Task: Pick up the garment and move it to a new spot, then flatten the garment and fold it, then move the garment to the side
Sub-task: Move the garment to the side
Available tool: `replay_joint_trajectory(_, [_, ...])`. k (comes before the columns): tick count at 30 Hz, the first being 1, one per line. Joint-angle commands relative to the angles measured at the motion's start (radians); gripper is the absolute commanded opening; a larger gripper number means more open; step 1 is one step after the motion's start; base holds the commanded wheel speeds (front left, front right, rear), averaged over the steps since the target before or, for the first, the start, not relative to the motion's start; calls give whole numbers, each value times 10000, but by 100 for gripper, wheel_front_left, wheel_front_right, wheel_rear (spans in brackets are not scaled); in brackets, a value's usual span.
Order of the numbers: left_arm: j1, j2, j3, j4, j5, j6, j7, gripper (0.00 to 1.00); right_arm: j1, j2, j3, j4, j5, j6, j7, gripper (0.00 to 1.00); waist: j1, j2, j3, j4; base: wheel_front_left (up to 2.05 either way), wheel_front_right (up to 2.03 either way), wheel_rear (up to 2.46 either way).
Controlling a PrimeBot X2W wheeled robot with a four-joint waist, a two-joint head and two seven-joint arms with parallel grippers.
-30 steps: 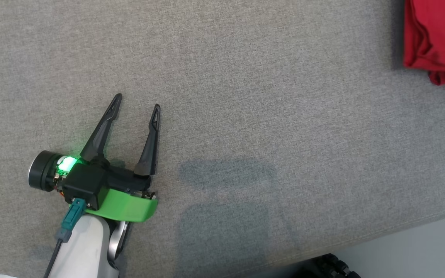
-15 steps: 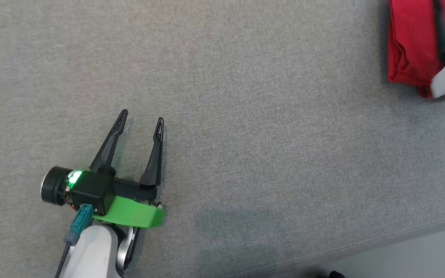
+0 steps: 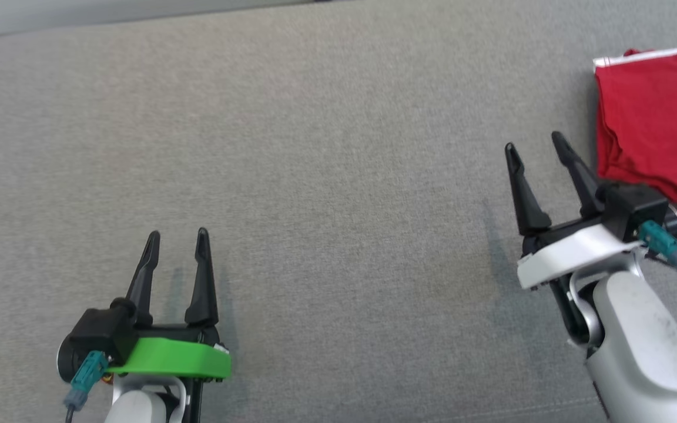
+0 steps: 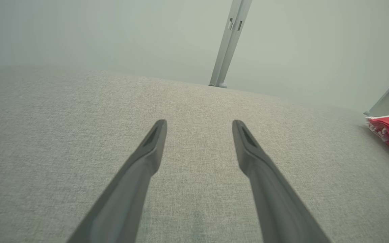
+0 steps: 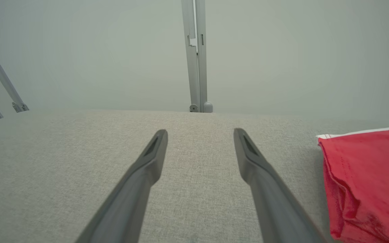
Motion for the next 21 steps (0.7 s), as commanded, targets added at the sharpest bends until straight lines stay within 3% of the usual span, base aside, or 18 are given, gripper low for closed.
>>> replay_joint_trajectory(1, [316,-9,123,-44,-144,-4,10,100,545,279,-191,-422,-190,-16,-33,100,0,0,-1306,871,0,0,0])
replay_joint_trajectory(12, [1573,-6,423,-904,638,167,11,100,3331,1223,-864,-3173,-876,-14,-33,100,0,0,-2639,1464,0,0,0])
replay_joint_trajectory(21, [2510,-4,404,-1055,844,391,9,100,5095,1431,-1052,-3091,-1249,-12,-33,100,0,0,-3137,1495,0,0,0])
